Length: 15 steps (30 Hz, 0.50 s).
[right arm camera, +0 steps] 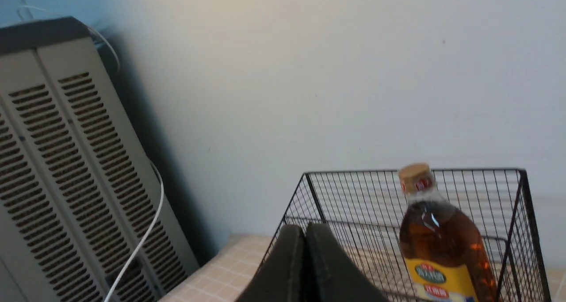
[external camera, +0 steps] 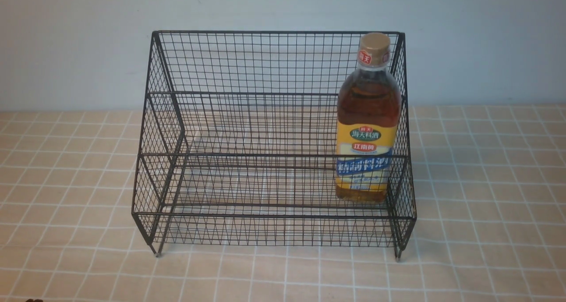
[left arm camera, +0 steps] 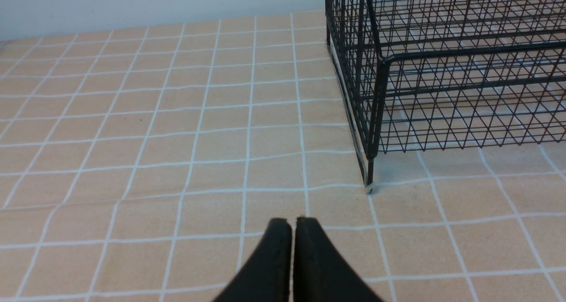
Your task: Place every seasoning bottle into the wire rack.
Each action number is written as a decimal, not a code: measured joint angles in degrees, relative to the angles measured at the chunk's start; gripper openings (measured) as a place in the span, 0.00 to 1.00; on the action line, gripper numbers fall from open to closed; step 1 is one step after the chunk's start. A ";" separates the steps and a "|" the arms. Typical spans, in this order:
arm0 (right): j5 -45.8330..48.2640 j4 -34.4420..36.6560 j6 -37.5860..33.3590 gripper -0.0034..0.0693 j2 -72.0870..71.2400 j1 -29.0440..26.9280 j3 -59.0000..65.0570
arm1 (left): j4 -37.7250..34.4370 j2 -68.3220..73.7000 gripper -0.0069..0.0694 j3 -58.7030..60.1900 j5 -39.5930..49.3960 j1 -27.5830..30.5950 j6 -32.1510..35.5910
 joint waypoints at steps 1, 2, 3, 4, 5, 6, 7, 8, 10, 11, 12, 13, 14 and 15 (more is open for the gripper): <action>-0.04 -0.08 -0.17 0.03 0.00 0.00 0.72 | 0.00 0.00 0.08 0.00 0.00 0.00 0.00; -0.11 -0.26 -1.00 0.03 0.00 0.00 1.81 | 0.00 0.00 0.08 0.00 0.00 0.00 0.00; -0.30 -0.57 -1.79 0.03 0.00 0.00 2.40 | 0.00 0.00 0.08 0.00 0.00 0.00 0.00; -0.33 -0.57 -2.04 0.03 0.00 0.00 2.56 | 0.00 0.00 0.08 0.00 0.00 0.00 0.00; -0.68 -1.10 -3.83 0.03 0.00 0.00 3.48 | 0.00 0.00 0.08 0.00 0.00 0.00 0.00; -1.30 -1.35 -6.59 0.03 0.00 0.00 4.80 | 0.00 0.00 0.08 0.00 0.00 0.00 0.00; -1.30 -1.35 -6.59 0.03 0.00 0.00 4.80 | 0.00 0.00 0.08 0.00 0.00 0.00 0.00; -2.48 -1.35 -9.17 0.03 -0.24 0.00 6.50 | 0.00 0.00 0.08 0.00 0.00 0.00 0.00; -4.36 -1.35 -11.18 0.03 -1.29 -1.18 9.19 | 0.00 0.00 0.08 0.00 0.00 0.00 0.00; -5.57 -1.35 -11.92 0.03 -2.05 -2.78 10.77 | 0.00 0.00 0.08 0.00 0.00 0.00 0.00; -6.41 -1.29 -12.40 0.03 -2.80 -4.51 12.50 | 0.00 0.00 0.08 0.00 0.00 0.00 0.00; -7.46 -1.25 -12.40 0.03 -4.05 -7.62 14.34 | 0.00 0.00 0.08 0.00 0.00 0.00 0.00; -8.16 -1.14 -12.76 0.03 -4.96 -9.89 16.34 | 0.00 0.00 0.08 0.00 0.00 0.00 0.00; -8.30 -1.14 -12.76 0.03 -5.20 -10.48 16.34 | 0.00 0.00 0.08 0.00 0.00 0.00 0.00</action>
